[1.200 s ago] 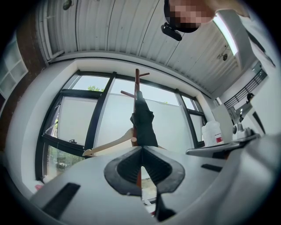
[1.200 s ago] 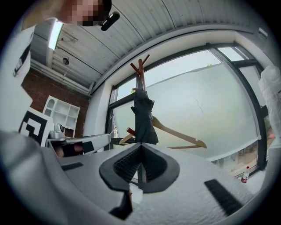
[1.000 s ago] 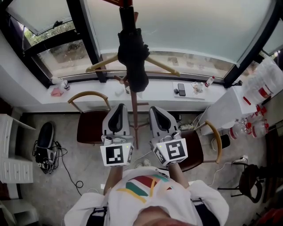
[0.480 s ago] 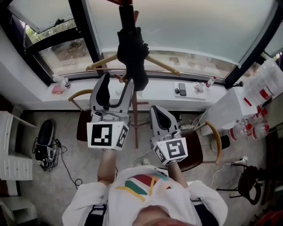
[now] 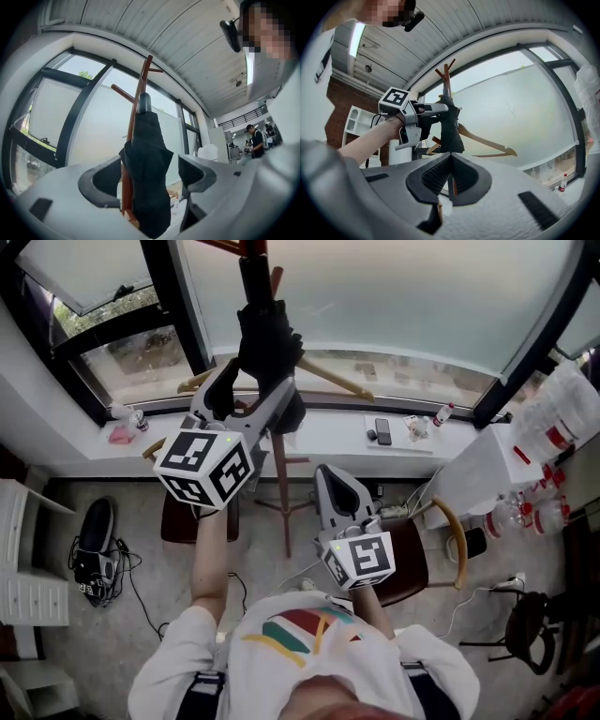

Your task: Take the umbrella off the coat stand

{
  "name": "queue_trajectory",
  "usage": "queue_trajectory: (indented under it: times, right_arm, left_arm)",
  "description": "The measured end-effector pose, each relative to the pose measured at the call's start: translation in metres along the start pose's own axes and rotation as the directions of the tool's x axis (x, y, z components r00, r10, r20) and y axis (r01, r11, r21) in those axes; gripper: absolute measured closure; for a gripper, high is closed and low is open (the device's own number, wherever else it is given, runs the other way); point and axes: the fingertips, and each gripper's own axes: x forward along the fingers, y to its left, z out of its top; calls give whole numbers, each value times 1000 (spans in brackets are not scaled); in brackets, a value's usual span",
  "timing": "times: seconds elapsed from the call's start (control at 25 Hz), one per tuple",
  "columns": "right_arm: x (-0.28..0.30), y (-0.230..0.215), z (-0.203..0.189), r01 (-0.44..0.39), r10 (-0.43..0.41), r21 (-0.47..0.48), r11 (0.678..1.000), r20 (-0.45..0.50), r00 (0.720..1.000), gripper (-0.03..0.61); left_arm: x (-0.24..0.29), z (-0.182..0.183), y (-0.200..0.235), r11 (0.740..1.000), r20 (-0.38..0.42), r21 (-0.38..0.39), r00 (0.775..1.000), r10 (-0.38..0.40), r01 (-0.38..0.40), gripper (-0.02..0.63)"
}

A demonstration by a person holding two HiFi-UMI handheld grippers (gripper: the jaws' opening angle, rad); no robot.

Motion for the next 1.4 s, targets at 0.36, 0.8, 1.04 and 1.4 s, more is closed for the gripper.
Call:
queue_trajectory:
  times: [0.36,0.8,1.04,1.4]
  right_arm:
    - [-4,-4,-9,3,-2,22,1000,-18,1000,578]
    - [-9,-16,-16,29,-28,39,999,-32,999,578]
    - [-7,-18,-19,32,-31,46,998,-41,999,578]
    - [-4,-22,-24,30,-27,55,998,-48,998,578]
  left_arm:
    - [11,-10,2,1000,-61,-12,998,-22,21,265]
    - [23,-23,-3,997,-160,-27,984,-76,73,267]
    - [28,-30,1,997,-196,-21,978,-77,74,267]
    - [34,-47,7,998,-254,26,966,-51,60,267]
